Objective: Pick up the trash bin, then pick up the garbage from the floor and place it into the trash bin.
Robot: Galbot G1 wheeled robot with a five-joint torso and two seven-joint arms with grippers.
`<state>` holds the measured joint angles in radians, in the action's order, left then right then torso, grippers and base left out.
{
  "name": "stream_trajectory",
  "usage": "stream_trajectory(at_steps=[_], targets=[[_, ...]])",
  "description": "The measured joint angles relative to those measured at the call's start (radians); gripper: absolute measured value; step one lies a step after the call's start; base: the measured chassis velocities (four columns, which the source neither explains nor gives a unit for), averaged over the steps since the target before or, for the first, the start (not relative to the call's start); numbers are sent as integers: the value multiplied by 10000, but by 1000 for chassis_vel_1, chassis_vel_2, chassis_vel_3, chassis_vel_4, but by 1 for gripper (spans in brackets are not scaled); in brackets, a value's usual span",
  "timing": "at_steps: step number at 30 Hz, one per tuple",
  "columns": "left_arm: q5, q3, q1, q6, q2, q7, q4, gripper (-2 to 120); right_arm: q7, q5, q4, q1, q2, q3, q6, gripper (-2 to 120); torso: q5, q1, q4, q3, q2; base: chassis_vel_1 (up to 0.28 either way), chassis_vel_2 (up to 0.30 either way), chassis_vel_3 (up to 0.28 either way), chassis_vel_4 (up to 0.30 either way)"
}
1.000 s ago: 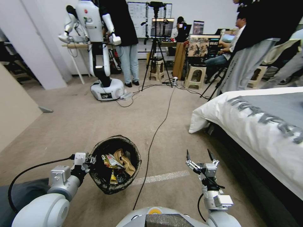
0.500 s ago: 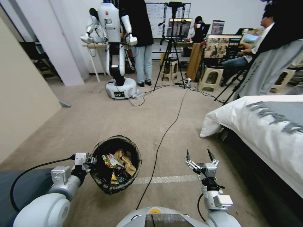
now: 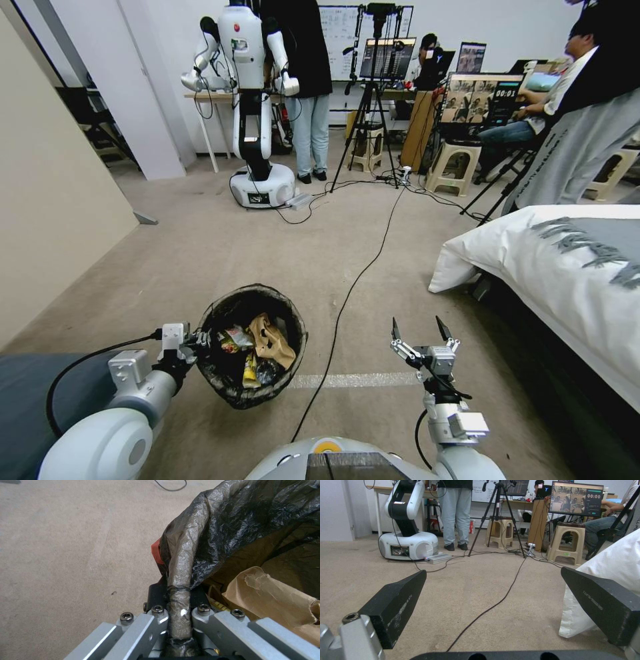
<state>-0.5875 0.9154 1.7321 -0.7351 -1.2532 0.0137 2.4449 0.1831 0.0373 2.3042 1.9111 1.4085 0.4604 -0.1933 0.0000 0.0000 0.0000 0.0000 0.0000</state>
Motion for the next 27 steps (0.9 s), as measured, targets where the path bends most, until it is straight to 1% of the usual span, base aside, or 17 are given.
stream_trajectory(at_steps=[1,6,11,16,19,27], targets=[[-142,82,-11,-5,160,-126,-181,1,-1,-14,-33,-21,-57,-85,47,100,-1,0,-1,0,0,0,0,0,0],[-414,154,5,-9,270,-138,-325,1,-1,-93,-105,-132,-196,-219,182,100,0,0,1,0,0,0,0,0,0],[-836,-18,-26,-10,296,237,-564,1,-1,-181,-167,-214,-286,-282,291,100,0,0,0,0,0,0,0,0,0],[-1083,-85,-70,-10,277,408,-809,1,-1,-208,-178,-209,-292,-285,331,100,0,0,0,0,0,0,0,0,0],[-1307,-116,-144,-9,268,568,-1115,1,-1,-216,-204,-238,-293,-319,394,100,0,0,1,0,-1,0,0,0,0],[-1546,-189,-281,-9,266,617,-1568,1,-4,-216,-270,-293,-278,-418,477,100,1,0,1,0,0,0,0,0,0]])
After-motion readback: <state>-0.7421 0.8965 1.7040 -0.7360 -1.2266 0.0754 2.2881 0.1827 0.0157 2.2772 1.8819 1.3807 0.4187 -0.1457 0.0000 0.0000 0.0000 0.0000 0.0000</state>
